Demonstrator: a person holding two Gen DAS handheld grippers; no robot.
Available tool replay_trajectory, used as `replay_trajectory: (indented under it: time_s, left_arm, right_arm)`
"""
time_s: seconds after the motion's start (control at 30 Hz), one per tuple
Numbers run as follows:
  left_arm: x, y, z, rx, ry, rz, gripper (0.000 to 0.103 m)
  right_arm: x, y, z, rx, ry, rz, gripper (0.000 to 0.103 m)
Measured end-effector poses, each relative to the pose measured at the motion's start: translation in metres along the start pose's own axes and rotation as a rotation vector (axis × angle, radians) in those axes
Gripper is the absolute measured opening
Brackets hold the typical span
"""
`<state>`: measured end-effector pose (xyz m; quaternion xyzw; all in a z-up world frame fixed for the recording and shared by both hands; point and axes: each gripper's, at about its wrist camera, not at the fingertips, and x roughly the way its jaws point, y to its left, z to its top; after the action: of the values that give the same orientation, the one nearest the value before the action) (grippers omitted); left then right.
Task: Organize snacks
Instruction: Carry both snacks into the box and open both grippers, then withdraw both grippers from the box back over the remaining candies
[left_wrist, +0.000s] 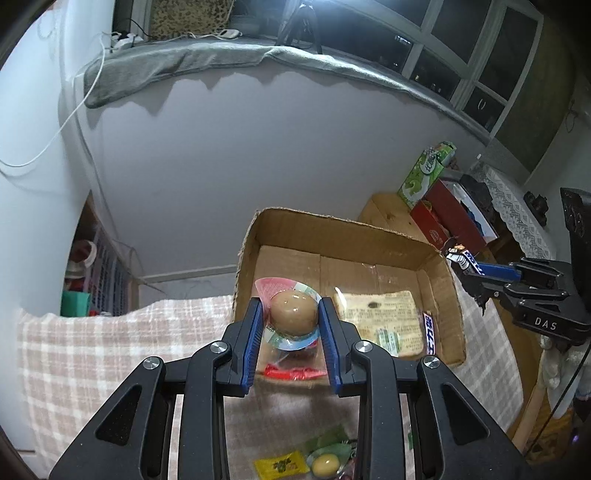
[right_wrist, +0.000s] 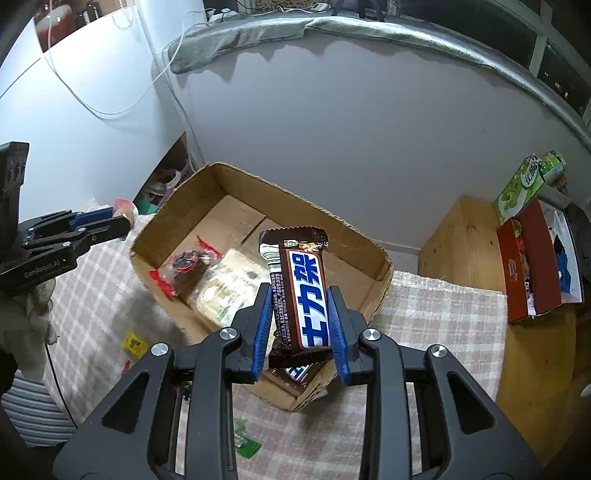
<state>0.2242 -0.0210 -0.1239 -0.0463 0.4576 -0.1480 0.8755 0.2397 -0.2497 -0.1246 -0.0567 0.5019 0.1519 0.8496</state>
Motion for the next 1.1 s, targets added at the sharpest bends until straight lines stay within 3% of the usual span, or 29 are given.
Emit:
replay_trajectory:
  time_s: [0.2, 0.33, 0.37, 0.43, 0.5, 0.8, 1.0, 1.1]
  left_arm:
    - [0.016, -0.004, 0.005, 0.003, 0.031, 0.002, 0.028]
    - [0.024, -0.004, 0.006, -0.010, 0.051, 0.004, 0.036]
    - [0.025, -0.004, 0.006, -0.017, 0.060, -0.006, 0.042]
    - [0.024, -0.005, 0.006, -0.016, 0.057, -0.005, 0.044]
    - [0.022, -0.004, 0.006, -0.014, 0.057, -0.007, 0.044]
    - [-0.007, 0.004, -0.002, -0.048, 0.012, -0.015, 0.044]
    - [-0.043, 0.020, -0.034, -0.075, -0.015, 0.006, 0.044]
    - [-0.049, 0.030, -0.053, -0.115, 0.014, 0.017, 0.044]
  right_arm:
    - [0.014, -0.008, 0.002, 0.018, 0.020, -0.002, 0.030]
    - [0.022, -0.011, 0.003, 0.028, 0.034, -0.007, 0.032]
    - [0.023, -0.011, 0.003, 0.029, 0.034, -0.010, 0.035]
    - [0.022, -0.012, 0.003, 0.033, 0.023, -0.011, 0.058]
    - [0.015, -0.012, 0.001, 0.037, -0.003, -0.009, 0.065]
    - [-0.003, -0.012, -0.015, 0.052, 0.003, 0.014, 0.066]
    - [-0.023, -0.013, -0.043, 0.077, -0.030, 0.040, 0.066]
    - [-0.033, -0.007, -0.060, 0.091, -0.050, 0.046, 0.066]
